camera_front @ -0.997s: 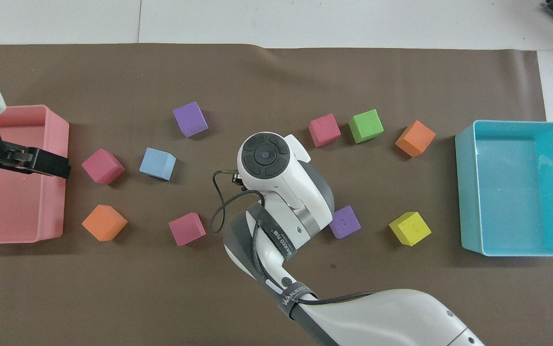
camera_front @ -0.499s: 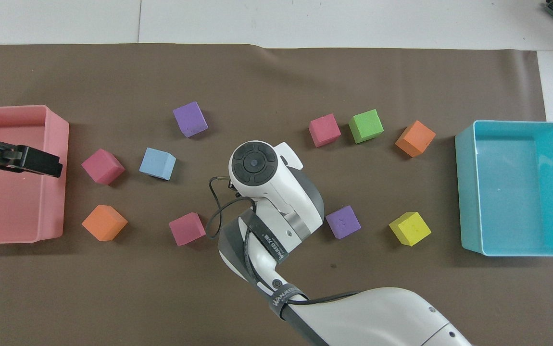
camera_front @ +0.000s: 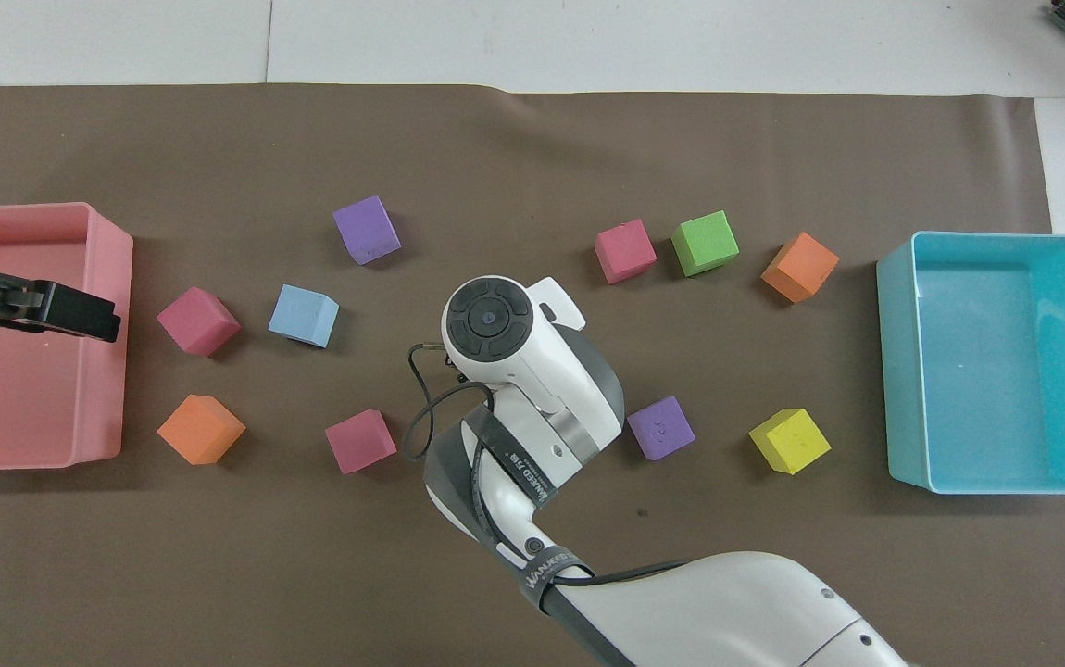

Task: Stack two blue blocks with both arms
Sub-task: 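Carry the blue cube to the table center and release it, then raise the right gripper away from the placed blue cube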

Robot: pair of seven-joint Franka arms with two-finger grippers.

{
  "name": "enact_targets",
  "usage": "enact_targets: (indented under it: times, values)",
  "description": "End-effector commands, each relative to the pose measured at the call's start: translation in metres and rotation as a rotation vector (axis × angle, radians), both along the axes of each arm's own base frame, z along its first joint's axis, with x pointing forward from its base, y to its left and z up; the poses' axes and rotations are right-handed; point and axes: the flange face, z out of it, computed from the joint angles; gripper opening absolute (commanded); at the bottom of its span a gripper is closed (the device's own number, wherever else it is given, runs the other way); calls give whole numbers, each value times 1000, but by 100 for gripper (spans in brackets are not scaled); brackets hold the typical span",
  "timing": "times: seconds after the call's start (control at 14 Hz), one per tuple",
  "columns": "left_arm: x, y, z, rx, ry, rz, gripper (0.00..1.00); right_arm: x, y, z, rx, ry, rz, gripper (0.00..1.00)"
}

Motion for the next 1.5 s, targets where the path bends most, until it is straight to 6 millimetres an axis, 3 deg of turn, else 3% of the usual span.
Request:
enact_targets:
  times: [0.0,0.07,0.21,0.5,0.93,1.21,1.35,1.42]
  values:
    - [-4,2,3,3,-13,8,100,-1,-1,0,-16,-39,3,77]
    - [-5,1,4,3,-15,6,100,-1,-1,1,-18,-43,2,100]
    - [-4,1,3,0,-13,6,100,0,1,9,-14,-57,9,100]
    - [-4,1,4,0,-18,5,100,11,-23,70,39,-103,-13,100]
    - [1,2,6,-3,-51,3,100,36,-83,144,272,-75,-147,100]
    - [3,3,5,-7,-69,5,100,40,-106,163,334,-54,-185,100]
    - [5,8,2,-7,-76,19,87,43,-122,162,413,-26,-136,100]
    - [5,8,-1,-6,-69,21,87,44,-128,160,454,-20,-90,100]
